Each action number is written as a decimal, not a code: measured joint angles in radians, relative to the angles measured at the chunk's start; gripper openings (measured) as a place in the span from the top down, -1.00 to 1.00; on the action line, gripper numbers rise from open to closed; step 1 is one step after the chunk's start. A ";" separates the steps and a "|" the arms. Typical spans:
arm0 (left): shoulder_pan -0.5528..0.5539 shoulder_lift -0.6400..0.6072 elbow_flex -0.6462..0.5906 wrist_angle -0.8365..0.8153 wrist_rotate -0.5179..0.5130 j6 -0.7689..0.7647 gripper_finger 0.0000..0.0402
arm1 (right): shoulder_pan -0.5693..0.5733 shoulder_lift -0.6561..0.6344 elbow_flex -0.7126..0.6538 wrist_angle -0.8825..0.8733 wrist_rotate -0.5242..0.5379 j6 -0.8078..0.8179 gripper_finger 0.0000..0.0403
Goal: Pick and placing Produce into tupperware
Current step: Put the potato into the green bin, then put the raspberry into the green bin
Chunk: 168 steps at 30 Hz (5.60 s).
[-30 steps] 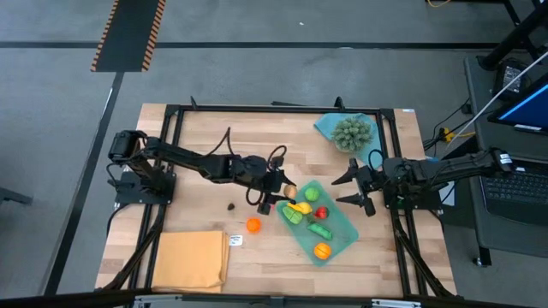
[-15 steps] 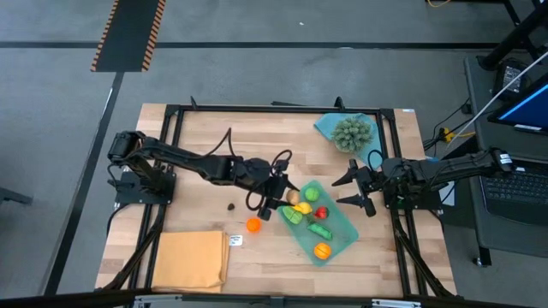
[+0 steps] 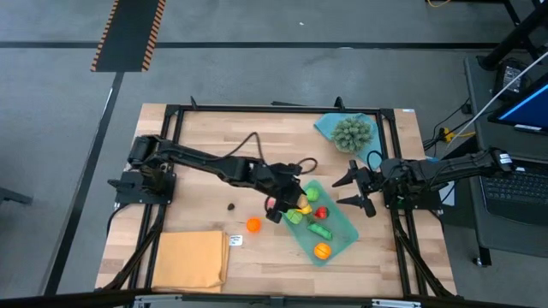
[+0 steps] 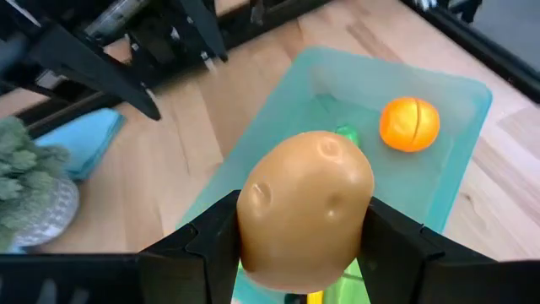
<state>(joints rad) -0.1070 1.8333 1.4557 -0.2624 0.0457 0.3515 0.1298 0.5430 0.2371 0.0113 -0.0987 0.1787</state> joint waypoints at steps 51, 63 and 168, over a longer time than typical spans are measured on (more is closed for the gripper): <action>-0.066 0.394 0.305 -0.215 0.015 0.183 -0.04 | 0.001 0.018 0.000 -0.060 -0.008 -0.007 -0.38; -0.066 0.394 0.305 -0.216 0.014 0.121 -0.03 | 0.001 0.046 0.000 -0.058 -0.008 -0.004 -0.38; 0.241 -0.577 -1.176 0.764 -0.096 -0.365 -0.29 | 0.000 0.116 0.000 0.324 0.028 -0.174 -0.38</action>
<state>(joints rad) 0.1345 1.2564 0.2798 0.5017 -0.0505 -0.0134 0.1299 0.6594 0.2371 0.3349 -0.0708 0.0044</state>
